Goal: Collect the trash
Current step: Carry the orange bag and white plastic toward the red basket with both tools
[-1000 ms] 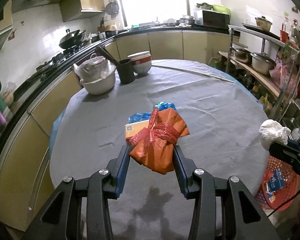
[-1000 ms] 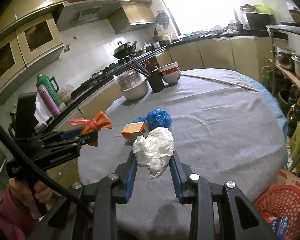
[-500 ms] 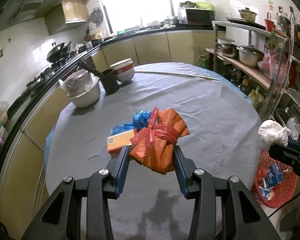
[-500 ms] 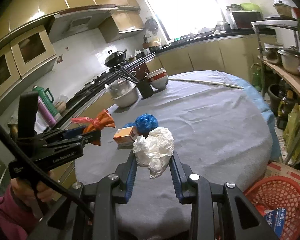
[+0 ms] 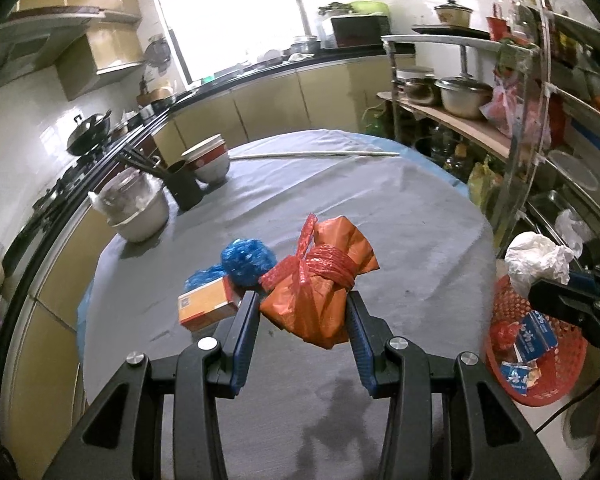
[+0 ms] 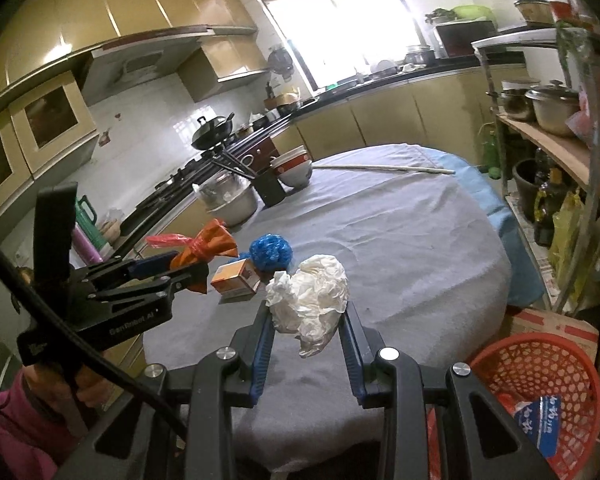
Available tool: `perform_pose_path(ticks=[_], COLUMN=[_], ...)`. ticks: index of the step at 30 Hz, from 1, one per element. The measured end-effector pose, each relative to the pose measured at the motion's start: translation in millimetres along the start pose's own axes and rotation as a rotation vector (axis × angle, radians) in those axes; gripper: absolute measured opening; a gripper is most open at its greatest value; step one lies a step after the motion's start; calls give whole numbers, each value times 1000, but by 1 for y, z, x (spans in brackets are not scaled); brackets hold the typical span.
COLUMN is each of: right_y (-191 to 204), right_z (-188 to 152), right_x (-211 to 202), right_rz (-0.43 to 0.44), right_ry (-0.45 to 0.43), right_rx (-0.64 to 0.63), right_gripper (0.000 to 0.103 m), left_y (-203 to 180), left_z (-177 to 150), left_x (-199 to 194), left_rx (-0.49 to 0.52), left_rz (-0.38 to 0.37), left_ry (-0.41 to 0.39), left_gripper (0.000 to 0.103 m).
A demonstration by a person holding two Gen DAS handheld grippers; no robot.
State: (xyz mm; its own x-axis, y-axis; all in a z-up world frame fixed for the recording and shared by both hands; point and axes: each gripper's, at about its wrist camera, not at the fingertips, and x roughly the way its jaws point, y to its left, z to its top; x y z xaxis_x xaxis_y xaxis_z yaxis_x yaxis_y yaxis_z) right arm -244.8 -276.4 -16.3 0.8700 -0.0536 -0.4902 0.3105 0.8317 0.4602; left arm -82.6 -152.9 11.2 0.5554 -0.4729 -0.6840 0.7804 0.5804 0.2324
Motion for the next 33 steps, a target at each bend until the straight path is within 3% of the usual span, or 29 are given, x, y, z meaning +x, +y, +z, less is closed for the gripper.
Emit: perform_pose_path(ticks=[33], right_y=[-57], right_z=[-21], right_x=[-51], right_rz=[-125], right_ry=[-30], right_rx=[121], right_gripper=[35], left_y=[-76], left_z=[6], left_x=[3], left_rx=[165], left_rz=[-103], left_ry=[6], left_gripper=[45])
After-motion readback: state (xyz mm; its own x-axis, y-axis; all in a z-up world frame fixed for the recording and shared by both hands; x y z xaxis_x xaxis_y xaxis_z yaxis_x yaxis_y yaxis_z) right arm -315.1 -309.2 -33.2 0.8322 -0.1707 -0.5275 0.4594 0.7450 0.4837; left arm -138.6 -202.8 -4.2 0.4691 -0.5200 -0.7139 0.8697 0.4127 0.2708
